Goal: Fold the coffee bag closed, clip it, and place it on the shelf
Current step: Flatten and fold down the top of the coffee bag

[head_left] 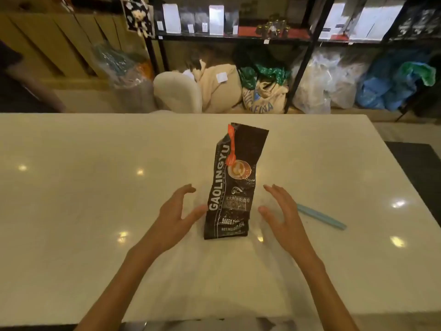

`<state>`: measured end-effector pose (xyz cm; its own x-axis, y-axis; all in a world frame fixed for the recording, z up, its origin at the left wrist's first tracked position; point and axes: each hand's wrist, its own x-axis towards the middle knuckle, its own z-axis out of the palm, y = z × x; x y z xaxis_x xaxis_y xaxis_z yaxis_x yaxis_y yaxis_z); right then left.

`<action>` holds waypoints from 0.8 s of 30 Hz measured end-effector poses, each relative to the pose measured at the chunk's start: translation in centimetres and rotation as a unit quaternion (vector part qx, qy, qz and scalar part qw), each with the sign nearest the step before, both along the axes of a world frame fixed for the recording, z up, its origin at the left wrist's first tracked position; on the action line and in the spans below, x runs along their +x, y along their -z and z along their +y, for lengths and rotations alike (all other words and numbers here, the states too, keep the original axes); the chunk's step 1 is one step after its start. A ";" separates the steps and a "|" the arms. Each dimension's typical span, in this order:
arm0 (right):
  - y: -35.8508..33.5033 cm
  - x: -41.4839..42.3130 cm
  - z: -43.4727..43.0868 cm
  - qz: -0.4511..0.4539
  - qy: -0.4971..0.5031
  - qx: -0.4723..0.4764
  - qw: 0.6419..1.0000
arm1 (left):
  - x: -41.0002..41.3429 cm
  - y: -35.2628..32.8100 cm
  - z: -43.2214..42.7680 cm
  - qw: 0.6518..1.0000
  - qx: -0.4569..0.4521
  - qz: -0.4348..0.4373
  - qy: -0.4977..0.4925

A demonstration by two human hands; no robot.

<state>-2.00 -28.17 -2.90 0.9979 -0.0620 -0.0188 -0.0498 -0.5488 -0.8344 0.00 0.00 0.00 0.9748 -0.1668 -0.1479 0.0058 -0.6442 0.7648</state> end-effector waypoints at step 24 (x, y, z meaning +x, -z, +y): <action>0.6 3.1 6.4 -0.011 0.070 0.303 0.950 | 2.0 3.6 -6.0 0.918 -0.375 0.130 -0.019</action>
